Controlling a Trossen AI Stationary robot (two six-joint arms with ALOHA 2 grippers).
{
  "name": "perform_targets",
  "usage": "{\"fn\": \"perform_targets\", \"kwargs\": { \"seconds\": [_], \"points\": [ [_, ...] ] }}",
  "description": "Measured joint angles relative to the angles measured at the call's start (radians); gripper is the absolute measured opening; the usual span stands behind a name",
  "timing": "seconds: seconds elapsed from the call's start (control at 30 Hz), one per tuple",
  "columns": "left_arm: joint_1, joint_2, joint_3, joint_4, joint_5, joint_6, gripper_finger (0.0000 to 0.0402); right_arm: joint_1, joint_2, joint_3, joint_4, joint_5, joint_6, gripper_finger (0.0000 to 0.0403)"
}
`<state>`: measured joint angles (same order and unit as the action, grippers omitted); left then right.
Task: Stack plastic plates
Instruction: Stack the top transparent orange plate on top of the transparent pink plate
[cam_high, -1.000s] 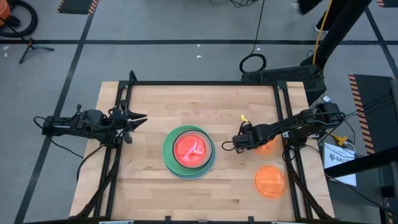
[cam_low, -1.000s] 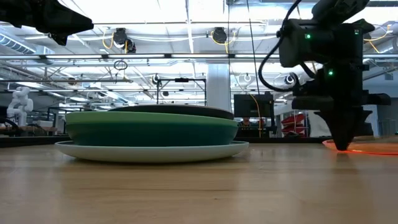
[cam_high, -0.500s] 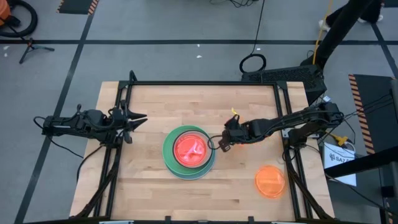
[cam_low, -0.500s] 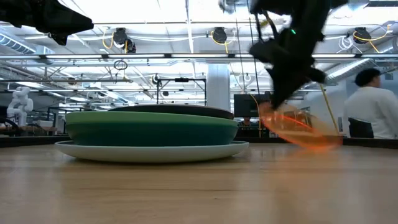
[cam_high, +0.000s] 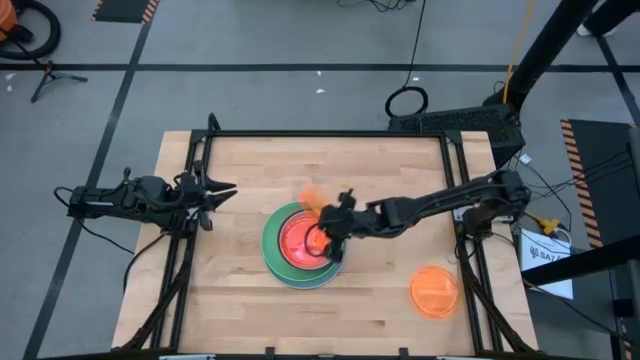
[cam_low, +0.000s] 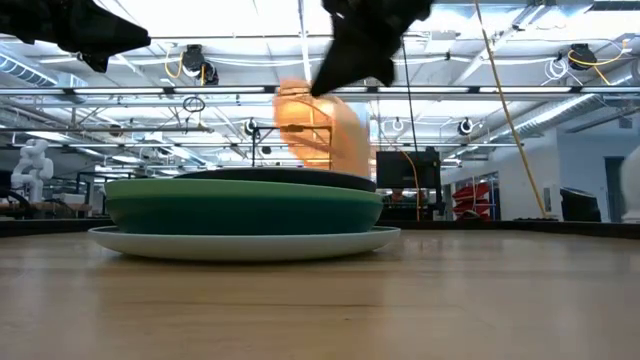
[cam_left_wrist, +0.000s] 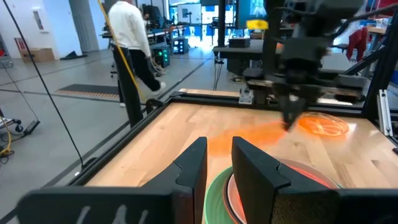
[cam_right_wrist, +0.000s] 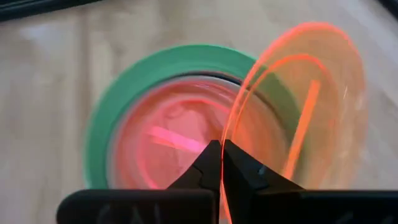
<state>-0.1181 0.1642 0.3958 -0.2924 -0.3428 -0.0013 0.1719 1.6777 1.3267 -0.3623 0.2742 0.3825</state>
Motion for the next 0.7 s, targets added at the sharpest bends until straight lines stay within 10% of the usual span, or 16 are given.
{"fn": "perform_targets", "kwargs": {
  "seconds": [0.7],
  "points": [
    [0.0,0.0,0.0,-0.003,0.0,-0.003,0.0083,0.028,0.291,0.352,-0.197,-0.201,-0.083,0.0008]
  ]
}}
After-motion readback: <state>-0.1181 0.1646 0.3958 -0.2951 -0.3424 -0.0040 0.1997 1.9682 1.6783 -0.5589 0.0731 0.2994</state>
